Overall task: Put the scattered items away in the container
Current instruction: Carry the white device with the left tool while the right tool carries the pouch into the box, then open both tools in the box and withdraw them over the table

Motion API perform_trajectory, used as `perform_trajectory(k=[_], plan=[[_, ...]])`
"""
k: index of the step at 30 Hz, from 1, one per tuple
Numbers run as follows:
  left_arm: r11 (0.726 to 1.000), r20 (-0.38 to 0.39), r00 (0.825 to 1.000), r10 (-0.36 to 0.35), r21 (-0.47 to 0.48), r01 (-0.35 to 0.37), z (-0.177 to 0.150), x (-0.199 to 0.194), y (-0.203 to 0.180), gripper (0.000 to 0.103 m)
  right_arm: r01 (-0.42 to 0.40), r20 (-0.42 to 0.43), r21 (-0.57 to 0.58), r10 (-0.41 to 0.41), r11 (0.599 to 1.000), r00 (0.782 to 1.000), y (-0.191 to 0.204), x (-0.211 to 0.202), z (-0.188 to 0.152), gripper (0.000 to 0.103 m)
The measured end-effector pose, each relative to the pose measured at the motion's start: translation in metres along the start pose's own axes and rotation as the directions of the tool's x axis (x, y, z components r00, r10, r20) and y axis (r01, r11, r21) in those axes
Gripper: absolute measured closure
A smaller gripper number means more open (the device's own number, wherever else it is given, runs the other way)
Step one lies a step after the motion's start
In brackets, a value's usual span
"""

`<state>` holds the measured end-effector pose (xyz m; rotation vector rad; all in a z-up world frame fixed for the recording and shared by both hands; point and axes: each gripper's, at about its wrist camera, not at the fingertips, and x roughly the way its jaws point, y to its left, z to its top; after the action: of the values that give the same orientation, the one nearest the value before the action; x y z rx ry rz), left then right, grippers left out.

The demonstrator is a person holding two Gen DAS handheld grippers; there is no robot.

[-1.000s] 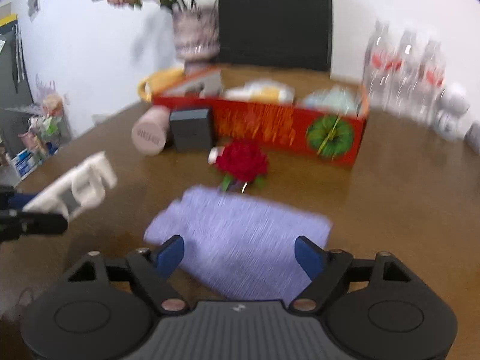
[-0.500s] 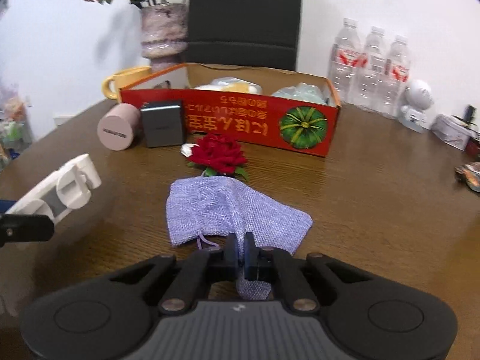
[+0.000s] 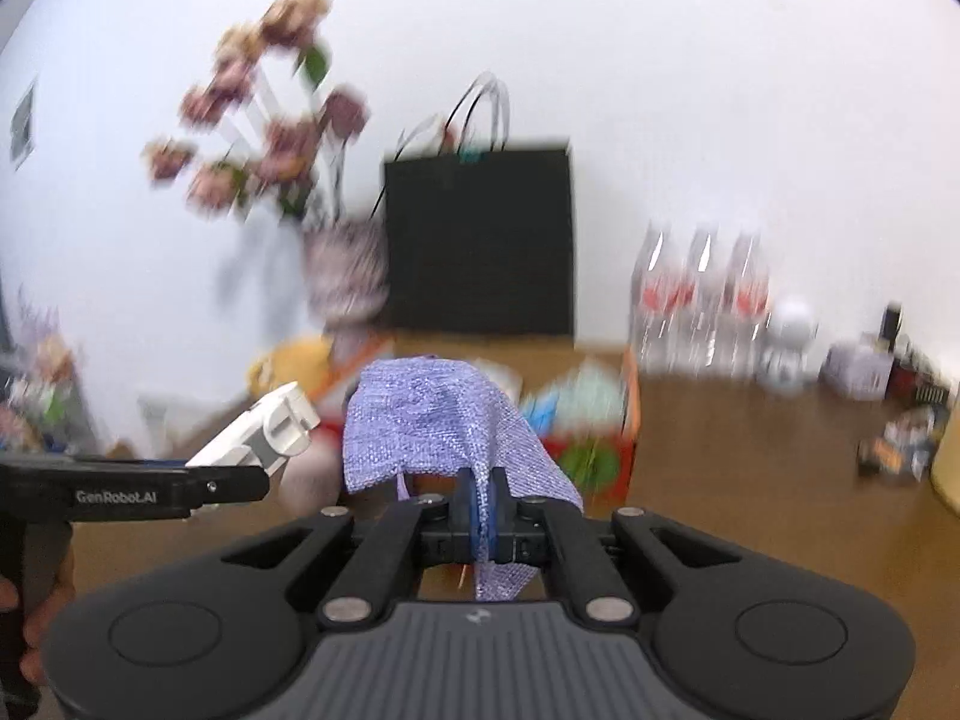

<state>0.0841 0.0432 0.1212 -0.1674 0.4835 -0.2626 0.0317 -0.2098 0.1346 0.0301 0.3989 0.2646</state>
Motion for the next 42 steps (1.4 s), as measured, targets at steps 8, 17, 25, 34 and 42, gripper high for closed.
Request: perform_trajectory(k=[8, 17, 25, 34, 42], plan=[[0.993, -0.138, 0.986, 0.096, -0.052, -0.104, 0.075, 0.15, 0.037, 0.048, 0.041, -0.153, 0.316, 0.009, 0.948, 0.988, -0.056, 0.159, 0.066, 0.101], [0.978, -0.246, 0.947, 0.207, 0.025, -0.208, 0.045, 0.21, 0.053, 0.048, 0.147, -0.363, 0.272, -0.04, 0.951, 0.931, -0.056, 0.266, 0.042, 0.1], [0.967, -0.283, 0.925, 0.253, 0.061, -0.246, 0.04, 0.223, 0.06, 0.026, 0.206, -0.461, 0.21, -0.089, 0.956, 0.883, -0.052, 0.288, 0.025, 0.053], [0.987, -0.263, 0.952, 0.154, -0.004, -0.161, 0.058, 0.179, 0.048, 0.015, 0.186, -0.417, 0.219, -0.08, 0.958, 0.905, -0.043, 0.25, 0.042, 0.028], [0.989, -0.217, 0.965, 0.148, 0.034, -0.144, 0.074, 0.099, 0.025, 0.005, 0.138, -0.385, 0.26, -0.029, 0.956, 0.922, -0.032, 0.193, 0.053, 0.027]])
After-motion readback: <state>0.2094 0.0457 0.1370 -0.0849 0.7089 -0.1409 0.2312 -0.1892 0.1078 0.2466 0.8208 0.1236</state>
